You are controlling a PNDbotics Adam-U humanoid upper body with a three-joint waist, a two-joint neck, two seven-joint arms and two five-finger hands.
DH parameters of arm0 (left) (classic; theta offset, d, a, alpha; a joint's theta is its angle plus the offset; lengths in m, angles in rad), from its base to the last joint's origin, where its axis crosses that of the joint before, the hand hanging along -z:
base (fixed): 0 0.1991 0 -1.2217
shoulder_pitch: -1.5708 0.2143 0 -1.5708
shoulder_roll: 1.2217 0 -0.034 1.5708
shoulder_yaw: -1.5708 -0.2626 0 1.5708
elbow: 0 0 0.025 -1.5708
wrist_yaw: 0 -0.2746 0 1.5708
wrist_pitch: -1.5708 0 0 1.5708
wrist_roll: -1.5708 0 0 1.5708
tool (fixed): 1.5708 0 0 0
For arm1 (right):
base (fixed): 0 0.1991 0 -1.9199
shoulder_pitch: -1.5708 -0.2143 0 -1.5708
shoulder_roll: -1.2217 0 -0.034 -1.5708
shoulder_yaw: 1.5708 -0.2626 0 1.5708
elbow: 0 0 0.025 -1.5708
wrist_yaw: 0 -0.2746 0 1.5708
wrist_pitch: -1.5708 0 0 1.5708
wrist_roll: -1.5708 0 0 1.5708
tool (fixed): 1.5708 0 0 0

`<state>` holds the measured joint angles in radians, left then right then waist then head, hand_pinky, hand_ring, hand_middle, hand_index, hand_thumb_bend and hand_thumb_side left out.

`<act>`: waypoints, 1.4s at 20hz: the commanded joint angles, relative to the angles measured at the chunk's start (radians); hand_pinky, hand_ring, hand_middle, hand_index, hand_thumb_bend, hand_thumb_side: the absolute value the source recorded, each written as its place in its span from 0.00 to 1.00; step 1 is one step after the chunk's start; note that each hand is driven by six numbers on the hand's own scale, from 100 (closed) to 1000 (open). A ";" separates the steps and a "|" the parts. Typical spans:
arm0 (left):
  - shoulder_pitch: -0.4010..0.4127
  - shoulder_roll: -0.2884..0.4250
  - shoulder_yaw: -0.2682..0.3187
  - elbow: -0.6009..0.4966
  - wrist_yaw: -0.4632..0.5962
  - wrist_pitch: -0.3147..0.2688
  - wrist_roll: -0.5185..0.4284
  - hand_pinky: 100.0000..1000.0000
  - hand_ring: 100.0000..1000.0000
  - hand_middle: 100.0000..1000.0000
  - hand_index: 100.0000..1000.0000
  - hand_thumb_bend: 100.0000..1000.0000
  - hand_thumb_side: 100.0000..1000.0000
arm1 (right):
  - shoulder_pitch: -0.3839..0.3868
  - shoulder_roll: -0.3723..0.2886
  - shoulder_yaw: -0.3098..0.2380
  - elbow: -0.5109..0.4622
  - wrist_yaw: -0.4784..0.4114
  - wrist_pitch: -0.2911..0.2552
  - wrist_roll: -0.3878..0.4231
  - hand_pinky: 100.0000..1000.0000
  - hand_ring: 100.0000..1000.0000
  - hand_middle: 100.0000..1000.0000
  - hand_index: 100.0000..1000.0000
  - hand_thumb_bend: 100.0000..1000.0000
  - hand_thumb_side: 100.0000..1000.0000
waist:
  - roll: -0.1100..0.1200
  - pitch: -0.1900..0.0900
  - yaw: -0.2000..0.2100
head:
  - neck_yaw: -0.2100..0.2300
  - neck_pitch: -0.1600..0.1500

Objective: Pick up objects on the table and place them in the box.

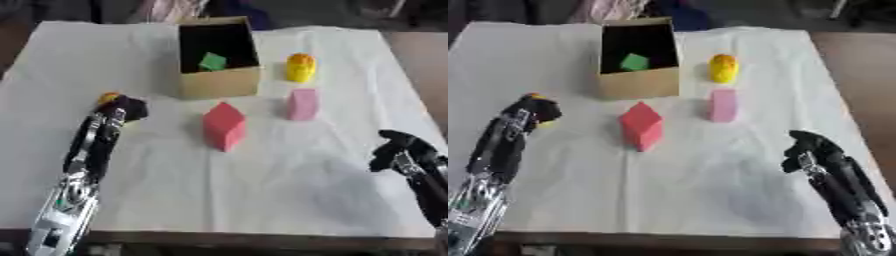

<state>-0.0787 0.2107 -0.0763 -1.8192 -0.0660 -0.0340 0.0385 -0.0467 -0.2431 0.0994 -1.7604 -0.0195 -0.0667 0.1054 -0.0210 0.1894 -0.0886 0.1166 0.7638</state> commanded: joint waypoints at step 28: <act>-0.032 0.202 0.092 -0.130 -0.039 -0.006 0.039 0.78 0.67 0.58 0.69 0.00 0.59 | 0.001 -0.019 -0.009 -0.021 -0.012 -0.010 -0.002 0.49 0.48 0.48 0.77 0.00 0.63 | 0.002 -0.021 -0.008 | 0.000 -0.007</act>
<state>-0.0981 0.3532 -0.0055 -1.9114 -0.0955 -0.0409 0.0701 -0.0431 -0.2431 0.0991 -1.7620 -0.0366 -0.0748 0.1072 -0.0254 0.1894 -0.0961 0.1198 0.7639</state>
